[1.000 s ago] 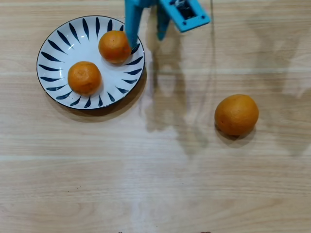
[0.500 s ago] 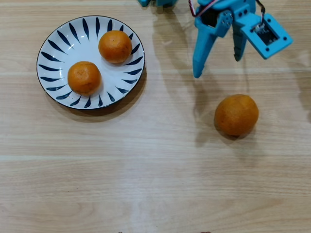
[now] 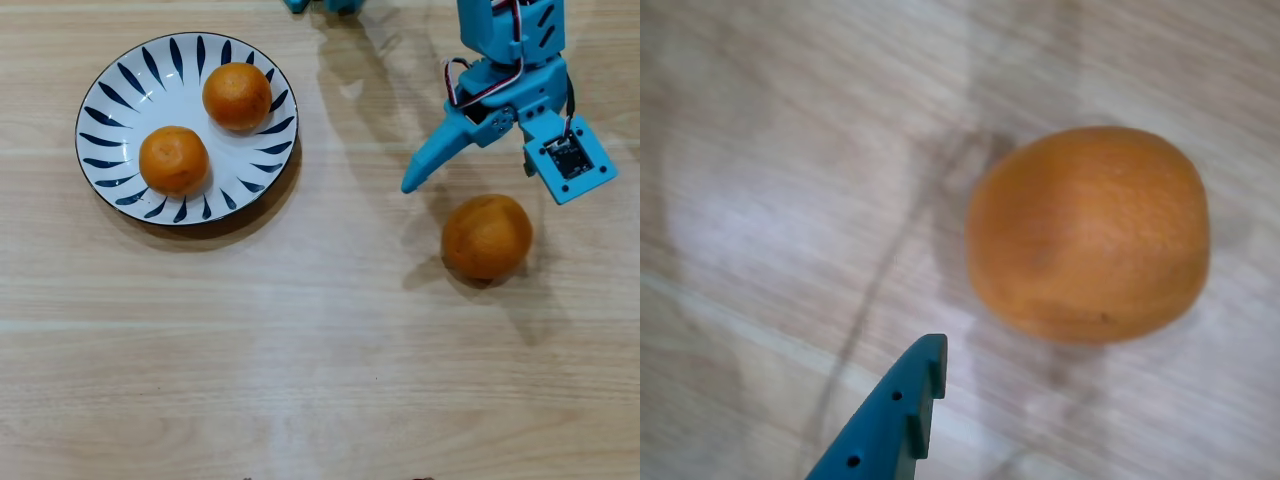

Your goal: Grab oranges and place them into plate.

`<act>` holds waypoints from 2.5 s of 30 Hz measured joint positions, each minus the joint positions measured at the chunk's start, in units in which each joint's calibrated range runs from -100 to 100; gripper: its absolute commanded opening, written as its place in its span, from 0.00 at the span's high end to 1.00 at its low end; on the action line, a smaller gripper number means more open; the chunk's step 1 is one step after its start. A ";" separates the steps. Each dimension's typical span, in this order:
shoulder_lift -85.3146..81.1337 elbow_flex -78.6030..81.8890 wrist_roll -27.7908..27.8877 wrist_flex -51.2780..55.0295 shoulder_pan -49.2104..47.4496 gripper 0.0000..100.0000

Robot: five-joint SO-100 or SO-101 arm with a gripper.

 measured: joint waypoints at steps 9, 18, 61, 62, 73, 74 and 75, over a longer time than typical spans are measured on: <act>8.55 -3.63 -1.36 -0.78 -0.84 0.39; 16.25 -9.92 -4.38 -0.86 -1.86 0.39; 22.85 -19.83 -4.96 10.68 -2.28 0.65; 22.85 -19.83 -4.96 10.68 -2.28 0.65; 22.85 -19.83 -4.96 10.85 -2.28 0.66; 22.85 -20.01 -4.96 11.02 -2.28 0.66; 22.77 -20.01 -4.96 11.02 -2.28 0.66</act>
